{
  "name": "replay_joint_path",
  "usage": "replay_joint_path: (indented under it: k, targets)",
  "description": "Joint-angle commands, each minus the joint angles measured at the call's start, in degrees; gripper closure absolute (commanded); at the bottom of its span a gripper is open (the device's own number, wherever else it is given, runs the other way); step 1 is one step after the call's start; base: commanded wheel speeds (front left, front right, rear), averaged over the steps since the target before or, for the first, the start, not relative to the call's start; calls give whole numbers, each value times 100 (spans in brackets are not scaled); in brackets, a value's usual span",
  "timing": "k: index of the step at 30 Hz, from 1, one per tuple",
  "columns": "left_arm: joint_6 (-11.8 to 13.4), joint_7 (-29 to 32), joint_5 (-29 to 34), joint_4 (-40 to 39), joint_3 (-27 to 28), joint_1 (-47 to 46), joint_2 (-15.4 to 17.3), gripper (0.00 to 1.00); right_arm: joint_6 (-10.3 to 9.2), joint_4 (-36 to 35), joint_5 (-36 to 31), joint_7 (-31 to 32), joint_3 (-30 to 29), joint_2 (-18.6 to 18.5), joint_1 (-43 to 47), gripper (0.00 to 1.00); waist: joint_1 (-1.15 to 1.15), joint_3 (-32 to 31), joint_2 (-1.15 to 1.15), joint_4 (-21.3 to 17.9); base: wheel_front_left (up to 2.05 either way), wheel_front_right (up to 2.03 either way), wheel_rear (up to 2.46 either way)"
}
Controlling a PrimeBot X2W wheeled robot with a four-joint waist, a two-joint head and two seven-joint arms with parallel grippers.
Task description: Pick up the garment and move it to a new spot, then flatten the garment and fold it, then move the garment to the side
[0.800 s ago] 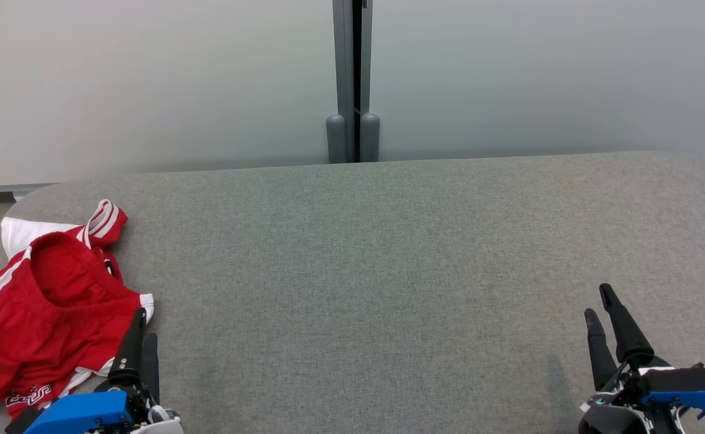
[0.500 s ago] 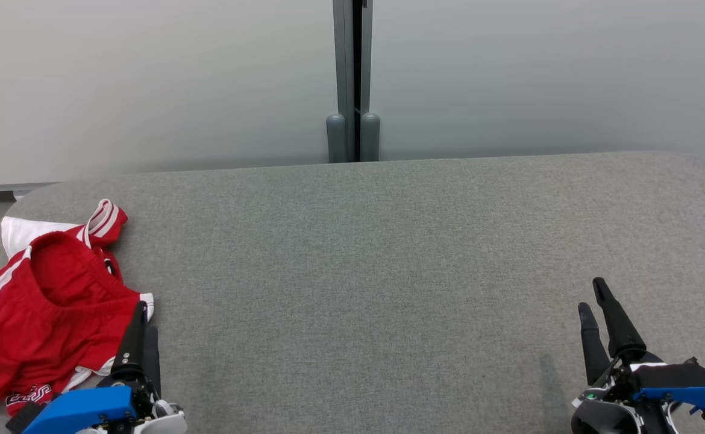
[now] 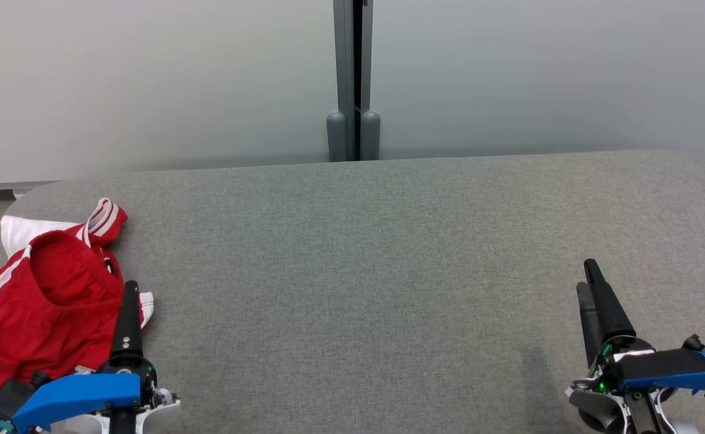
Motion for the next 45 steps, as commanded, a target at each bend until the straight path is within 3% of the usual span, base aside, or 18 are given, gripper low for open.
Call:
replay_joint_path:
  k: [1,17,31,45]
  targets:
    - [-3,-58,225,-133,2,-159,44,0,7,-153,-167,-64,22,-54,-191,0,0,1,0,0,0,0,0]
    - [21,-393,2365,-334,-50,-157,50,0,9,-199,-2197,-398,302,-164,-263,0,0,22,0,5,0,0,0]
    - [278,-646,4252,-404,-283,-140,72,0,11,-216,-3829,-650,383,-116,-327,0,0,36,0,-8,0,0,0]
    - [492,-868,5315,-390,-569,-113,187,0,13,-119,-5031,-872,431,-51,-366,0,0,28,0,-7,0,0,0]
